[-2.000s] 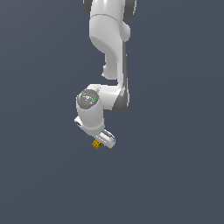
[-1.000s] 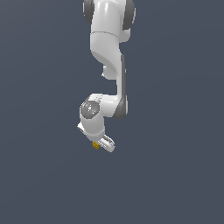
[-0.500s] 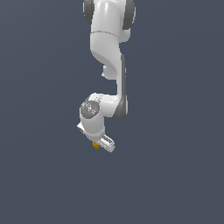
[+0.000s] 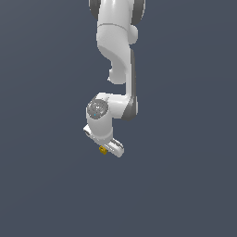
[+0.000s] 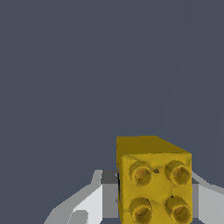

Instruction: Pick up the object and move it to a goal position.

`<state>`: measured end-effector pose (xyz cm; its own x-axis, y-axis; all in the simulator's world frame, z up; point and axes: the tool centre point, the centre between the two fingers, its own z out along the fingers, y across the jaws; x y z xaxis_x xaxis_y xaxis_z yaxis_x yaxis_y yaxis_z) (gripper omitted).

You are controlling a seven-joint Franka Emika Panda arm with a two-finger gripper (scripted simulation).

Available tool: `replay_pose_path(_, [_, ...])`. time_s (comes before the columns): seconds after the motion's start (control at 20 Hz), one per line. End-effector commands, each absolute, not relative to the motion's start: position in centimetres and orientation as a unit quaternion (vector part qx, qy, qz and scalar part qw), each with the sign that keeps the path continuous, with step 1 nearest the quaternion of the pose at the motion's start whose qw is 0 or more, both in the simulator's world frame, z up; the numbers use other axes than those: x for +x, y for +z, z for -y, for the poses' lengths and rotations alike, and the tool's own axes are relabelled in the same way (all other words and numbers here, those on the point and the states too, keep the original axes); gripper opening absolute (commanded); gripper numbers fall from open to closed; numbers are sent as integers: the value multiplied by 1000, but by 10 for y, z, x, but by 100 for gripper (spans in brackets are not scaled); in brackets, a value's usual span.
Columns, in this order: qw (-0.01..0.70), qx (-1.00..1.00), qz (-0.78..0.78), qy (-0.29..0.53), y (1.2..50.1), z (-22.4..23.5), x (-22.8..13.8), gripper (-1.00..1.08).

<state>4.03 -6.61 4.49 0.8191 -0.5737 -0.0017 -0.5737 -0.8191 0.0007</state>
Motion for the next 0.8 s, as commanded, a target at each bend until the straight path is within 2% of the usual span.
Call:
replay_pose_path(0.0, [0,954,301,0,58,61,36,-100])
replay_pose_path(0.75, [-1,954,301,0,183,9,-11,-100])
